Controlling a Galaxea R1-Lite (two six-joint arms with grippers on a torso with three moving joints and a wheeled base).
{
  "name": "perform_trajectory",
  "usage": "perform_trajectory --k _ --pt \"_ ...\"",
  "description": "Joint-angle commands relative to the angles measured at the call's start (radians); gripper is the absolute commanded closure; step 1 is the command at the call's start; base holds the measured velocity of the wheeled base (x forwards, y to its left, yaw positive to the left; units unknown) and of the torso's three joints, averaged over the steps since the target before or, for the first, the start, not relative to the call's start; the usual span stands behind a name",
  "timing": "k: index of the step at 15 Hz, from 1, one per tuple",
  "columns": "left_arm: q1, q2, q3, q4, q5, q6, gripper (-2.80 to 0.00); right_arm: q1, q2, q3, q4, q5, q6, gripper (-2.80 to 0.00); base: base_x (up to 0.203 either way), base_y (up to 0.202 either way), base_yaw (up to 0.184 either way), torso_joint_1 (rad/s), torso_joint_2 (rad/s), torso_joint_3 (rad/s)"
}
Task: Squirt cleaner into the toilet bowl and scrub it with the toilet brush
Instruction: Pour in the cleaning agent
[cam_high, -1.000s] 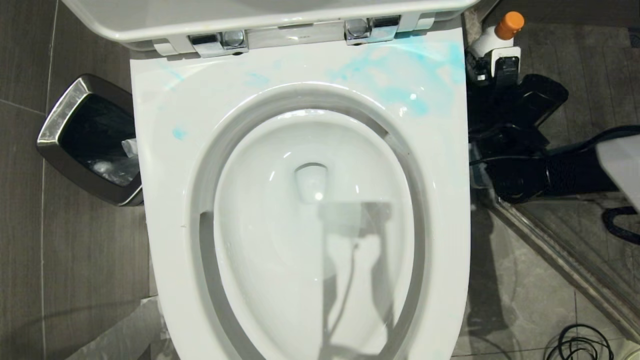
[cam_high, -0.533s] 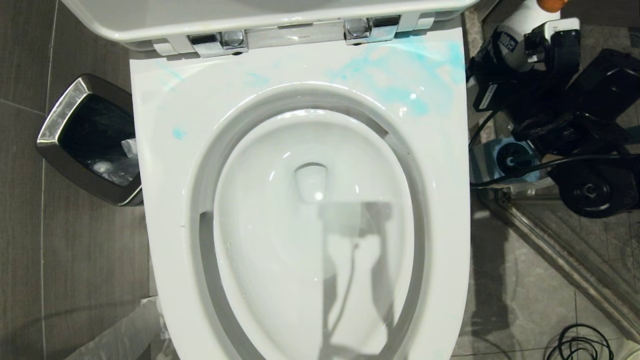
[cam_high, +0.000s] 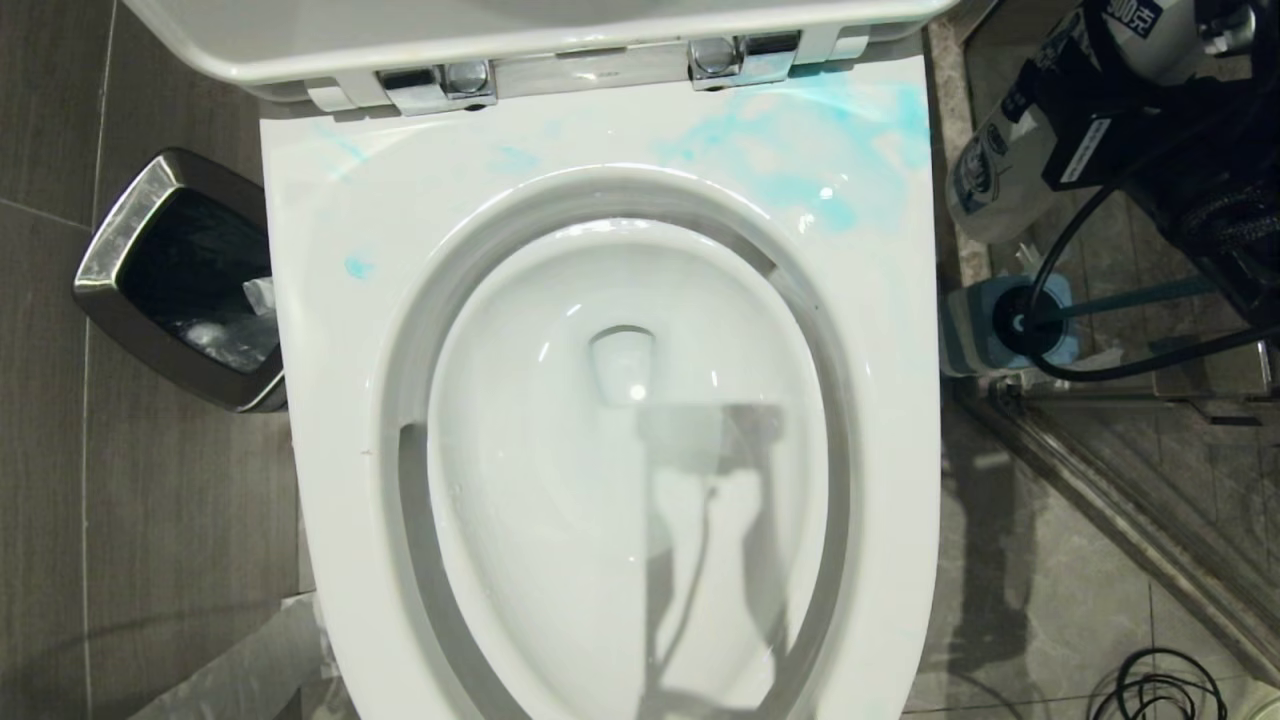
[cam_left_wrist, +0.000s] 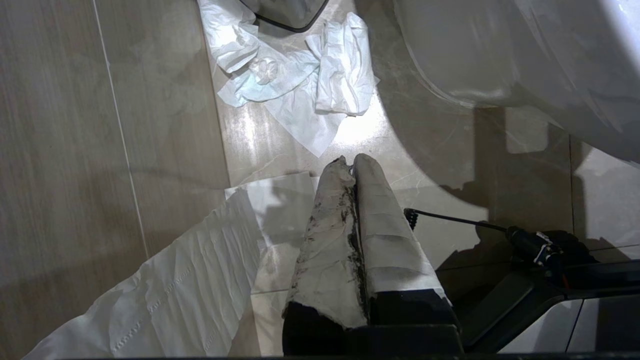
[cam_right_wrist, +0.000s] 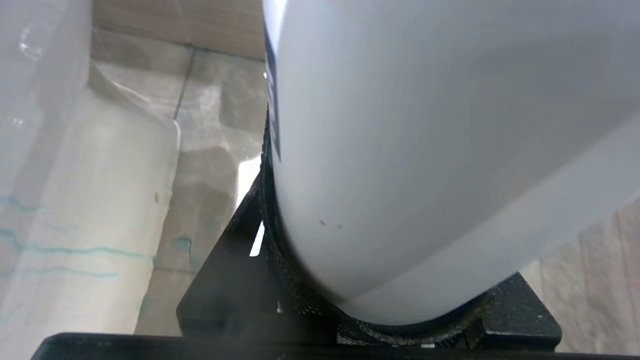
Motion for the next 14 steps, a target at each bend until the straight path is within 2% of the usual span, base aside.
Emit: perform_trajectory --k 1,7,14 --pt "0.0 0.001 0.0 -0.002 0.0 0.001 0.0 -0.001 -0.041 0.015 -0.004 -0.018 -0.003 0.0 0.0 0.0 0.0 0.0 0.0 0.0" --pt "0.0 0.001 0.0 -0.002 0.012 -0.01 0.0 -0.001 -0.071 0.023 -0.004 -0.037 -0.003 0.0 0.0 0.0 0.0 0.002 0.0 0.027" --pt "0.0 0.001 -0.001 0.0 0.018 -0.025 0.0 -0.001 -0.146 0.031 0.062 -0.055 -0.004 0.0 0.0 0.0 0.0 0.001 0.0 0.187"
